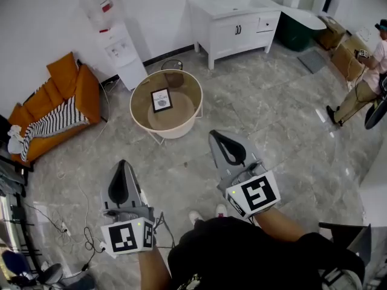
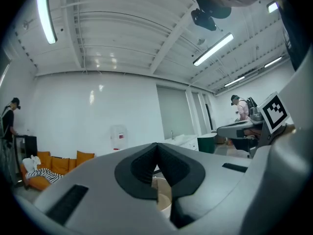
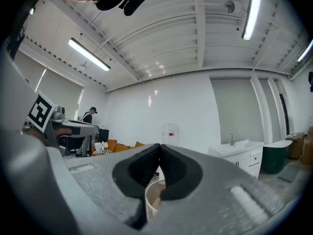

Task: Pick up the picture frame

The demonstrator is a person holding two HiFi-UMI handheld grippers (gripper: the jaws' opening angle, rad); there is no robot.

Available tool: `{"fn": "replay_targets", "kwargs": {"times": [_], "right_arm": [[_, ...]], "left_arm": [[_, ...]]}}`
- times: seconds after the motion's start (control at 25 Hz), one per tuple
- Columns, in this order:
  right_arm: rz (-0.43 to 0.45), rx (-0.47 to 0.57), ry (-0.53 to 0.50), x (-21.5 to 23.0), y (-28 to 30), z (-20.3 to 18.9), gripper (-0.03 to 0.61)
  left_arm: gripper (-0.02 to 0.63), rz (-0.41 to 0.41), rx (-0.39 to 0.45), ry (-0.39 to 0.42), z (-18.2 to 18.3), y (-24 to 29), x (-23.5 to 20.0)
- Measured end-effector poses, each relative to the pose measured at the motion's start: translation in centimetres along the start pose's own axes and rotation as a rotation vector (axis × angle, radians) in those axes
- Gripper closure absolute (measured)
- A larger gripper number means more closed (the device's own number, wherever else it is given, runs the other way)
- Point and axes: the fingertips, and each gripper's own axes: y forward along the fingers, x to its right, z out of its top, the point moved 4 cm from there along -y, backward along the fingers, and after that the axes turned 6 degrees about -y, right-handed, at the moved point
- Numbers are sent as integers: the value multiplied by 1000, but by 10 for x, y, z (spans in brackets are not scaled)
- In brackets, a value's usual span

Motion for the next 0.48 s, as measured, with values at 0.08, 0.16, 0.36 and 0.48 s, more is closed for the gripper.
{"fn": "replay_targets", "kwargs": {"times": [0.08,0.16,0.36,0.48], "right_arm": [[11,-6,8,3,-6,-2,583],[23,-11,15,8,-12,-5,583],[36,-14,15,16,-22,-16,583],[54,-34,24,16,-31,-27,583]], "left_arm": [[617,-3,-3,-2,-2,-1,9],[617,0,-6,-15,-3,-4,18],[617,39,-19,-27,-12,-11,34],[617,58,-43,-36,-26,-19,43]]}}
